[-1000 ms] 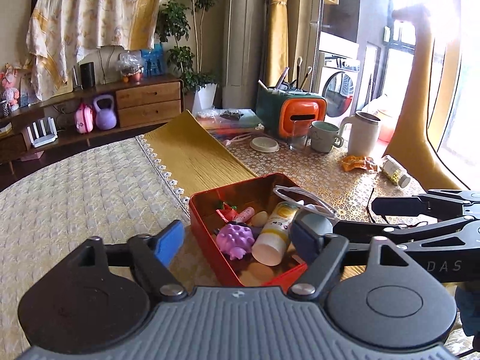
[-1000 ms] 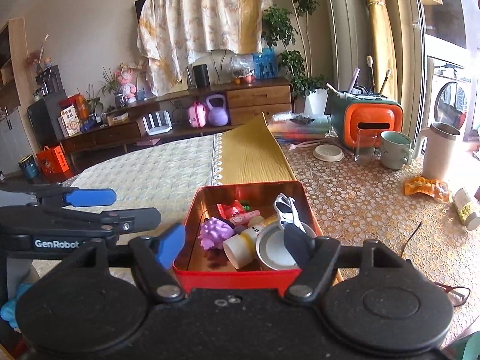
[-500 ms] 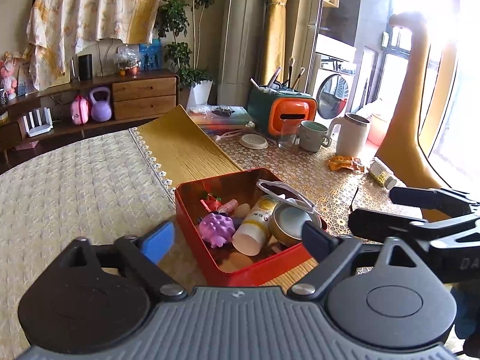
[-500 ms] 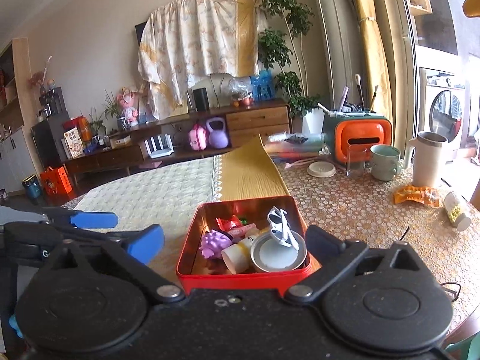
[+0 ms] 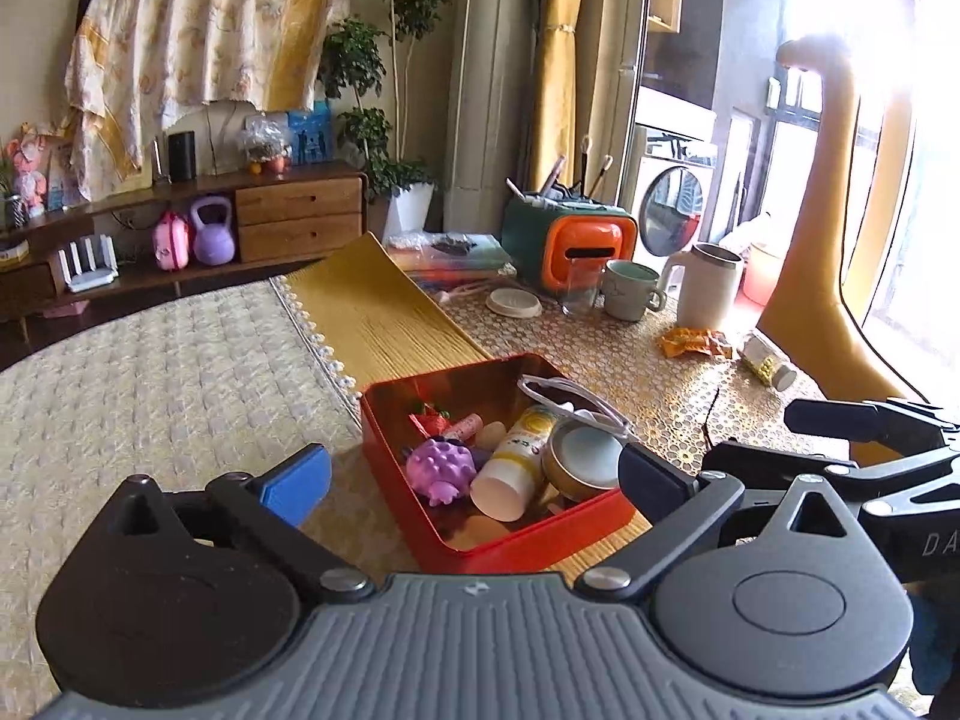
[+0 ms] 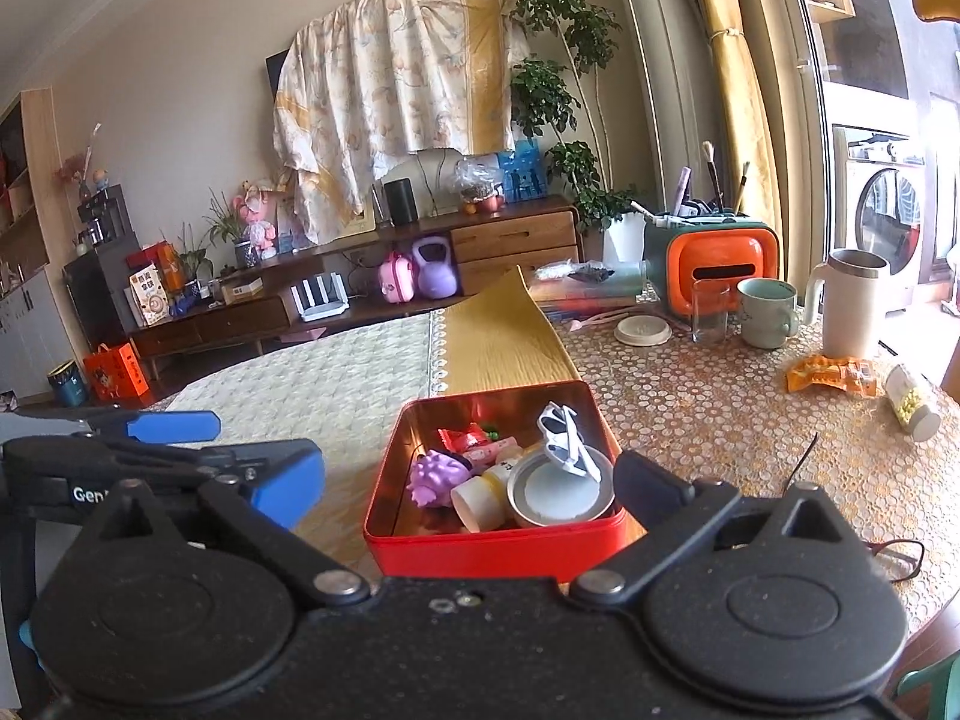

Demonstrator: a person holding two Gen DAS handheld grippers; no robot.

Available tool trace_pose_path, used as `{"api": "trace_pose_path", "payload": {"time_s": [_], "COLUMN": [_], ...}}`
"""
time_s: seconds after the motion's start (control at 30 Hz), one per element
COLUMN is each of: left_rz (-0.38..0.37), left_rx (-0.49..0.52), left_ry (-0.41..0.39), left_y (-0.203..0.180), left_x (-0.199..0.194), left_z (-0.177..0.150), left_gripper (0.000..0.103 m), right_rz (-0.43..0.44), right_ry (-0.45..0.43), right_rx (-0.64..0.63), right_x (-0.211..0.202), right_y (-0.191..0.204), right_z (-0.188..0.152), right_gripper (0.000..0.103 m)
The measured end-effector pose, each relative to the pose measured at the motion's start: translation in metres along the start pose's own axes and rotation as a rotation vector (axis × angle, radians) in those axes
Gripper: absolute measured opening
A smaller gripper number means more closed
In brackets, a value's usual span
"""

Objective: Organize rigid objects
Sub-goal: 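Lift both tools away from the red tin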

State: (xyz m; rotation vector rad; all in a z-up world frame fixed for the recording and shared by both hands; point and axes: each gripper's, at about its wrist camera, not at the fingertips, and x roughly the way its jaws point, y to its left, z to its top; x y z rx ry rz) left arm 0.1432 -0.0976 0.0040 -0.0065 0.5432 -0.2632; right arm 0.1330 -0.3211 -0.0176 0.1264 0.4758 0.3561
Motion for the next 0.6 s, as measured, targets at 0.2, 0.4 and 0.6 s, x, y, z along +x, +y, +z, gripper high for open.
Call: {"api": "trace_pose_path", "payload": {"time_s": [0.2, 0.4, 0.6], "left_rz": [-0.001, 0.006, 0.007], "left_rx": [-0.002, -0.011, -0.019], "left_ry": [0.000, 0.005, 0.018], "left_y": [0.0007, 0.0026, 0.0048], "left_x": [-0.0031, -0.0032, -0.0035], "left_z": [-0.0007, -0.0018, -0.0018], "left_gripper": [0.103, 0.103, 0.103], "right_rz": [0.001, -0.006, -0.010], "right_ry": [0.005, 0.008, 0.017], "right_rx": [0.015, 0.020, 0.024], "right_x": [-0.0026, -0.0060, -0.0063], "right_y": [0.0010, 0.0021, 0.0029], "right_z": [-0.0025, -0.0057, -0.0074], "right_gripper": [0.103, 0.103, 0.103]}}
